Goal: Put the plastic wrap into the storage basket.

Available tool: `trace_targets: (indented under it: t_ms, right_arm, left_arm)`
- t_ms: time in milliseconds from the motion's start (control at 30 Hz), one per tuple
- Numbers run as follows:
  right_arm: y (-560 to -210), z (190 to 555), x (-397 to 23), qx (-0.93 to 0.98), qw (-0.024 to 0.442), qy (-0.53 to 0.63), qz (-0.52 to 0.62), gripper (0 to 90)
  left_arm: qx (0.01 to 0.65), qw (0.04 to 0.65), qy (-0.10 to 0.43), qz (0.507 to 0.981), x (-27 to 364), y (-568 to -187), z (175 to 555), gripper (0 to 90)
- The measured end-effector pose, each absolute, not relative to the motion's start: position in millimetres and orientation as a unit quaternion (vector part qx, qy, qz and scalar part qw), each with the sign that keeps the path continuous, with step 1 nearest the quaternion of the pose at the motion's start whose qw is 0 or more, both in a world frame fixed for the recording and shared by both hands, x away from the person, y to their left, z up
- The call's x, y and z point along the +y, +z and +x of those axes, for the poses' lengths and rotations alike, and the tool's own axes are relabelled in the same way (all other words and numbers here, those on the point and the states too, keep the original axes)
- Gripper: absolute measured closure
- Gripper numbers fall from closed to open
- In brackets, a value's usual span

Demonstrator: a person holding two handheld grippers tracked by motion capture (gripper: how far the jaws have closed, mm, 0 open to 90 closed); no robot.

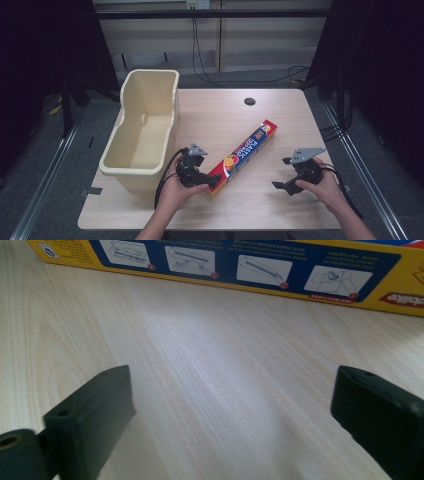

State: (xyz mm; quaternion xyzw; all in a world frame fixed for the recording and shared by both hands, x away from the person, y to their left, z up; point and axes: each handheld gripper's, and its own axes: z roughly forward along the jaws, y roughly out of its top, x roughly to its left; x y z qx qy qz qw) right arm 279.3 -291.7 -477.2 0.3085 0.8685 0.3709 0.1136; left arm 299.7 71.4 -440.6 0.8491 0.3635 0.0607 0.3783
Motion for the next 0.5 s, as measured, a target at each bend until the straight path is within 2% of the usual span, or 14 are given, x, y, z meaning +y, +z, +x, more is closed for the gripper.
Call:
trace_targets:
  t_ms: [500]
  right_arm:
    - [-474.4, 275.4, -300.0, 0.864, 0.121, 0.365, 0.324, 3.2]
  left_arm:
    - [0.345, 0.355, 0.044, 0.868, 42.3, -429.5, 328.9, 6.2]
